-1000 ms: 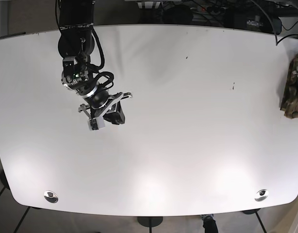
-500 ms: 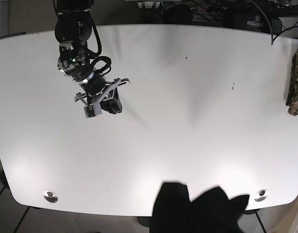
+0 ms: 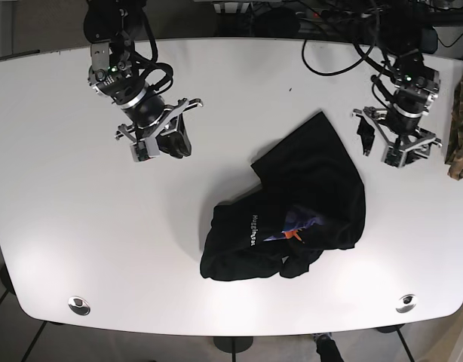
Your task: Fold the T-shirt properly
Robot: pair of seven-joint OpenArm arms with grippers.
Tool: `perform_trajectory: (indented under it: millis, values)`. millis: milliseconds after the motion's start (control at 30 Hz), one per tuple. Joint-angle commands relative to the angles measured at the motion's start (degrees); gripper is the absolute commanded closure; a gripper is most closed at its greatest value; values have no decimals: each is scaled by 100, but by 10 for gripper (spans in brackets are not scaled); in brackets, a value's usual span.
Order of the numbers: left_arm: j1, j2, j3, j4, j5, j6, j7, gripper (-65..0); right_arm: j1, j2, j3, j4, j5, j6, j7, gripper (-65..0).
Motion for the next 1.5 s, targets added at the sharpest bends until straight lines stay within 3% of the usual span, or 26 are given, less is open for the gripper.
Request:
perform_trajectory:
  millis: [33,200,333,567,767,900,1033,1100,1133,1167,1267,1300,1333,1400,1500]
  values:
    - [-61,38,-41,124,28,62,-168,-447,47,18,17,102,54,26,154,-81]
    - [97,73,-67,124,11,71,-168,-442,285,18,-54,93,62,35,110,-97]
    - [-184,82,-67,-201,-227,54,-150,-443,1120,149,-678,-267,54,9,-127,-281]
    - [-395,-41,-85,-597,-429,54,-150,-440,3221,106,-2366,-1815,54,-9,-127,-498]
    - [-395,-94,-58,-826,-438,54,-150,-440,5137,-659,-3983,-4048,54,9,-31,-506]
    - [-395,-102,-76,-826,-438,54,-150,-440,5937,-1064,-4783,-5621,54,26,725,-507]
    - [-395,-102,-85,-834,-438,54,-150,-440,6298,-1327,-5065,-7204,45,26,1692,-503]
    - [-395,-102,-85,-834,-438,54,-150,-440,6307,-1336,-5073,-7634,45,9,2070,-487]
    - [-395,-102,-85,-834,-438,54,-150,-440,6307,-1336,-5073,-7793,45,9,2211,-441]
    - [-395,-102,-85,-834,-438,54,-150,-440,6289,-1336,-5073,-7916,45,0,2325,-361]
    - [-395,-102,-67,-878,-438,54,-150,-440,6219,-1301,-5056,-8065,54,0,2431,-41]
    - [-395,-102,-58,-966,-438,54,-159,-440,6131,-1257,-5047,-8056,54,0,2431,-11]
    - [-430,-102,-50,-1089,-447,54,-168,-440,6043,-1125,-5038,-7951,106,0,2431,-43]
    - [-580,-102,-67,-1212,-447,54,-168,-440,5718,-844,-4906,-7344,115,-9,2273,-24]
    - [-633,-102,-58,-1239,-447,54,-168,-440,4671,-132,-3834,-5437,62,-9,1402,-22]
